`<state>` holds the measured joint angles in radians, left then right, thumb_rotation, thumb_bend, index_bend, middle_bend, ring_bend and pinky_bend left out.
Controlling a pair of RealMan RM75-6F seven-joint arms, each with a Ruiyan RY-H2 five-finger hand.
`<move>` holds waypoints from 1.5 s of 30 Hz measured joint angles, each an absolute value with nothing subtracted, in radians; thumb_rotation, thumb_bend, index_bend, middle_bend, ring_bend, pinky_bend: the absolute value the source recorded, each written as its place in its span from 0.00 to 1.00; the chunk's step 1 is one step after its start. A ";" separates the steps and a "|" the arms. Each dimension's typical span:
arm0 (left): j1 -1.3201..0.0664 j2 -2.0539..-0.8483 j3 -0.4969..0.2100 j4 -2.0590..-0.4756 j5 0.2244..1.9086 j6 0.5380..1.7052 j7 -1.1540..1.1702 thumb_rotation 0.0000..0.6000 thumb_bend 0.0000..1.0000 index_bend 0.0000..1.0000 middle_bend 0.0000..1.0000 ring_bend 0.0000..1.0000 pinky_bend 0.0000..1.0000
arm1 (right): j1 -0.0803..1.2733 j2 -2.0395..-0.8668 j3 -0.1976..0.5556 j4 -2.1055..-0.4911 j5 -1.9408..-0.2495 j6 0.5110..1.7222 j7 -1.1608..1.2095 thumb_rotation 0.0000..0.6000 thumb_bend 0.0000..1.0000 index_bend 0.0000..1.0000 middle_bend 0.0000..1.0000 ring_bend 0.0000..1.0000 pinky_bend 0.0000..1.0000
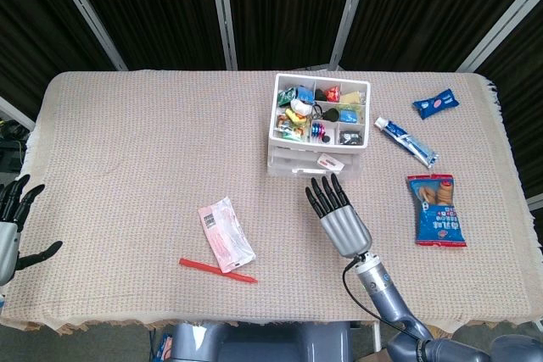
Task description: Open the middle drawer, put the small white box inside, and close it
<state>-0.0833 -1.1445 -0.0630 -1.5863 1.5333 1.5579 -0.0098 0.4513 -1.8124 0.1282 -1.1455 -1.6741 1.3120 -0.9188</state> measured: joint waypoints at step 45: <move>-0.083 -1.137 -0.054 -1.589 1.533 1.544 0.012 1.00 0.07 0.12 0.00 0.00 0.00 | 0.376 -1.526 0.126 -1.558 -1.520 1.368 -0.724 1.00 0.09 0.00 0.00 0.00 0.00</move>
<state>-0.0831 -1.1368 -0.0541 -1.5888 1.5325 1.5445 0.0119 0.3759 -1.5262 0.1262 -1.5583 -1.5203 1.3682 -0.7240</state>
